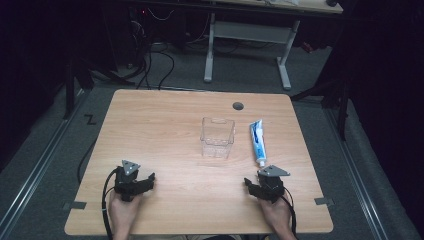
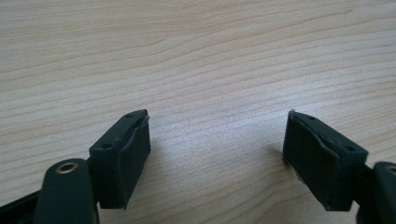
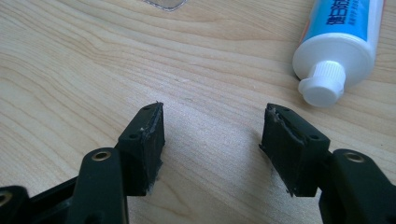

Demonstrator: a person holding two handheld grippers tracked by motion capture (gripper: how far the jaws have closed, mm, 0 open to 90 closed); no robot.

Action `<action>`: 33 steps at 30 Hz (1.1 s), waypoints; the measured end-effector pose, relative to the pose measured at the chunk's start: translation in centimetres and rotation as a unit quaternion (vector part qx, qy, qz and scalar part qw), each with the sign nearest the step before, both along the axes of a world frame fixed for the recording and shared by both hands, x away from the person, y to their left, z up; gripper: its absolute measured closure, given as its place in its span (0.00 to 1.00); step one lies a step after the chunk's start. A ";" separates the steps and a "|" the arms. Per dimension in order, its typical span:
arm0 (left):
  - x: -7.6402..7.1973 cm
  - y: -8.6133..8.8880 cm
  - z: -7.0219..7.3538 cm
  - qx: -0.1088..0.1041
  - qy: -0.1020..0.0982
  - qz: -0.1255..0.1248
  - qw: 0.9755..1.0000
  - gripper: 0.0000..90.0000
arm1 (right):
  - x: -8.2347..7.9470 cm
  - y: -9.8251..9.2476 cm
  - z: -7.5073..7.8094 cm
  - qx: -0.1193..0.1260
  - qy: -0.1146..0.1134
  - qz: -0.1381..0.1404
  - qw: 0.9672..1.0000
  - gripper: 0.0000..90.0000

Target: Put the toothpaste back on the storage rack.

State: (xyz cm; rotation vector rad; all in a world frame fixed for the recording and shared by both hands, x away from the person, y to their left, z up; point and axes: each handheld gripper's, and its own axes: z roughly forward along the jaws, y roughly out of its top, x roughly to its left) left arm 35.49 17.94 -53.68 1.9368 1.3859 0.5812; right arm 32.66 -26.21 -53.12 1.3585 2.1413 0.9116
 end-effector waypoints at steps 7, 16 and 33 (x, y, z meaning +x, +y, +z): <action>0.0 0.0 0.0 -0.001 0.000 0.000 1.000 0.26 | 0.0 0.0 0.0 0.000 0.000 -0.001 1.000 0.44; 0.0 0.0 0.0 0.000 0.000 -0.001 1.000 0.26 | 0.0 0.0 0.0 0.000 0.000 0.000 1.000 0.43; 0.0 -0.1 0.0 0.004 0.000 -0.001 1.000 0.26 | -0.4 0.0 0.4 -0.003 0.001 -0.001 1.000 0.49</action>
